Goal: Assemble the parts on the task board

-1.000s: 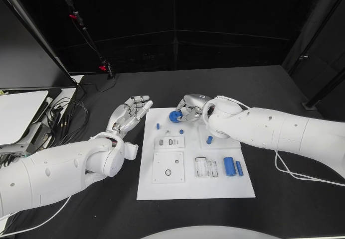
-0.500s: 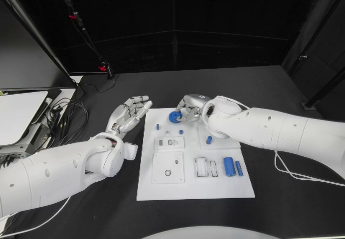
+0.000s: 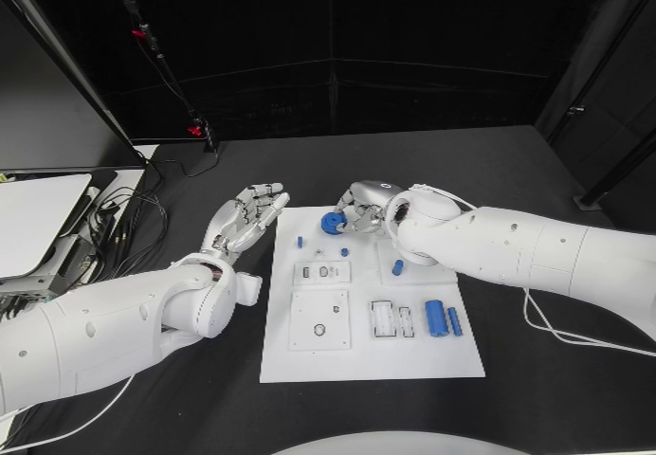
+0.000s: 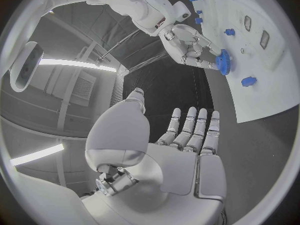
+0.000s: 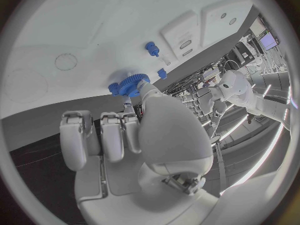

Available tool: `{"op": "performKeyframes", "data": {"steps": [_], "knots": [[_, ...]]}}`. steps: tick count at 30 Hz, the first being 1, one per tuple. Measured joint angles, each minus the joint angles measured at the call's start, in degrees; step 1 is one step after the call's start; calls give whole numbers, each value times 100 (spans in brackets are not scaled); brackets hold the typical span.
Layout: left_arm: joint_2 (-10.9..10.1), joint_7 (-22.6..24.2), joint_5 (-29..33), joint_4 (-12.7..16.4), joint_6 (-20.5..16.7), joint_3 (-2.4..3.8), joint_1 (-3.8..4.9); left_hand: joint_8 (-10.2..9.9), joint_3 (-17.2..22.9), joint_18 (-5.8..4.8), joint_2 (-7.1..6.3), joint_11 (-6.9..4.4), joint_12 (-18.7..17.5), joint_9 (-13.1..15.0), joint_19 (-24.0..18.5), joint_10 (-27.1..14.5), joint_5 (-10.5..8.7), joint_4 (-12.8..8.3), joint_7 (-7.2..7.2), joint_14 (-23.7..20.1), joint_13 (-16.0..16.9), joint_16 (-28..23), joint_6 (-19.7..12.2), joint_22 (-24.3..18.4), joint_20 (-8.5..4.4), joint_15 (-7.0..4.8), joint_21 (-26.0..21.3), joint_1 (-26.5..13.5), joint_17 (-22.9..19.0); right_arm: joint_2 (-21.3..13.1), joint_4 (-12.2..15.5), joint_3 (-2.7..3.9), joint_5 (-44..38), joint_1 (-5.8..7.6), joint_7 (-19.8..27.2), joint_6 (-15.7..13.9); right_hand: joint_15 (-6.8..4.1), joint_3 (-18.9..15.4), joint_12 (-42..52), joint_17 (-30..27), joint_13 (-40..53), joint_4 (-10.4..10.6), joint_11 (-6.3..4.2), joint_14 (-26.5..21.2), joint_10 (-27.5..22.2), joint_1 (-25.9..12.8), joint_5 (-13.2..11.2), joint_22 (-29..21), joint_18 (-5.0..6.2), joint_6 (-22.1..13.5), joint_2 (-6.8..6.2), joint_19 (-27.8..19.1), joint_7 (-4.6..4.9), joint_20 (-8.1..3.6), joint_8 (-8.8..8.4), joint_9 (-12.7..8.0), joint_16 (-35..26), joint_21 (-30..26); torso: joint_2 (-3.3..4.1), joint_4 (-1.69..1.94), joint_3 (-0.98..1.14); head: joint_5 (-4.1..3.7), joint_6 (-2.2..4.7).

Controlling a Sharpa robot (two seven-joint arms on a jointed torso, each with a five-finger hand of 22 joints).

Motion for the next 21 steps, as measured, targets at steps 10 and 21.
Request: {"op": "performKeyframes", "data": {"steps": [10,21], "knots": [[4,0,0,-9,0,-1,0,0,0,0,32,0,0,-6,0,0,0,0,0,0,0,0,0,2,0,0,0,10,0,-50,60,-1,0,-19,12,-54,0,-21,0,0,0,22,0,0,0,0,-29,0,1,0,0,-21,1,-21,24,23,0,0,1,-2,1,-10,3],[4,0,0,-10,0,-3,0,0,0,0,77,0,0,-18,-20,0,0,0,0,0,-5,0,0,5,20,0,0,30,-5,-97,150,-3,-1,-49,2,-143,0,-19,0,5,0,55,1,0,0,0,-29,0,0,146,0,-21,23,-21,93,55,0,0,1,-5,-1,-26,4]]}}
